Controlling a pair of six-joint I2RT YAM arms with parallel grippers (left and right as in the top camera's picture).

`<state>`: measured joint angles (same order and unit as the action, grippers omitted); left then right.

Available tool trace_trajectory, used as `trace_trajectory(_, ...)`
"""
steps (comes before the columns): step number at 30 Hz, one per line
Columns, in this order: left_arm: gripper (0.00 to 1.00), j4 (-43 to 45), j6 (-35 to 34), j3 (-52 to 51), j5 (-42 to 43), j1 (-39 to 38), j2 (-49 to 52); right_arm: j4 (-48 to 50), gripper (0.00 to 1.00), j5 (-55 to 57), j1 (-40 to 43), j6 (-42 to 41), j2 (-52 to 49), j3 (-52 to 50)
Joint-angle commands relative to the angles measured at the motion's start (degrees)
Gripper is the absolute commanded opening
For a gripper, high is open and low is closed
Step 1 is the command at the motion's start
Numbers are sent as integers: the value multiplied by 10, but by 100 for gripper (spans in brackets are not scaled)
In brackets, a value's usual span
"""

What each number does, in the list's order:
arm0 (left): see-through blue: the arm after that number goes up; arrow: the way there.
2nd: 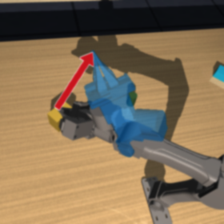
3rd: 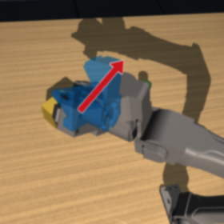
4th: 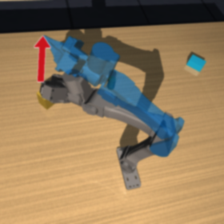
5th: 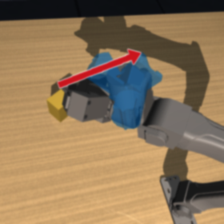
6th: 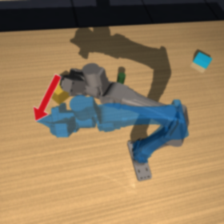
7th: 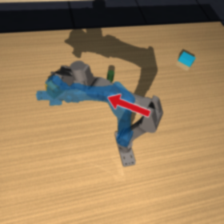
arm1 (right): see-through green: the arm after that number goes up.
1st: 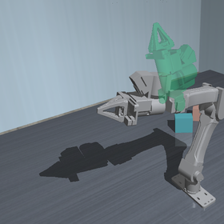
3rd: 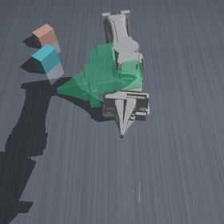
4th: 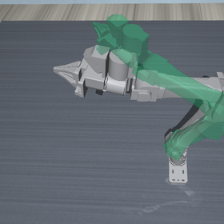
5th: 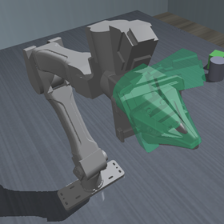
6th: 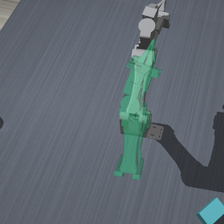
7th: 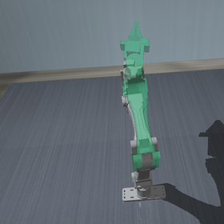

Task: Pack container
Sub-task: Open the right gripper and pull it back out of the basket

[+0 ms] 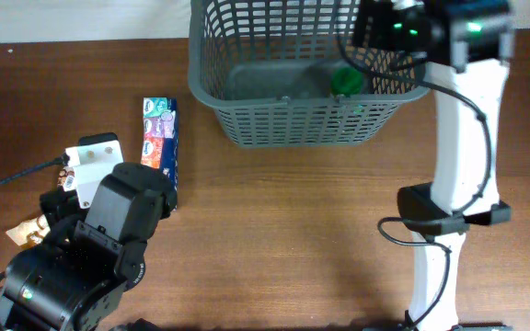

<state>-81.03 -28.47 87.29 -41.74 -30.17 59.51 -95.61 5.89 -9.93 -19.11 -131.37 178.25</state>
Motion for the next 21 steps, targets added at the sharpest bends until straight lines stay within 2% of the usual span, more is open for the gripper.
trace_trajectory(1,99,0,3,6,6,3,0,-15,99,82,35,-5,28,16)
trace_trajectory(6,99,0,3,6,6,3,0,-17,99,100,106,-10,54,17)
trace_trajectory(13,100,0,3,6,6,3,0,-17,99,93,252,-11,66,10)
trace_trajectory(17,100,0,3,6,27,3,0,-17,99,10,332,-12,66,-30)
trace_trajectory(21,100,0,3,6,57,3,0,-17,99,-71,386,-13,66,-112)
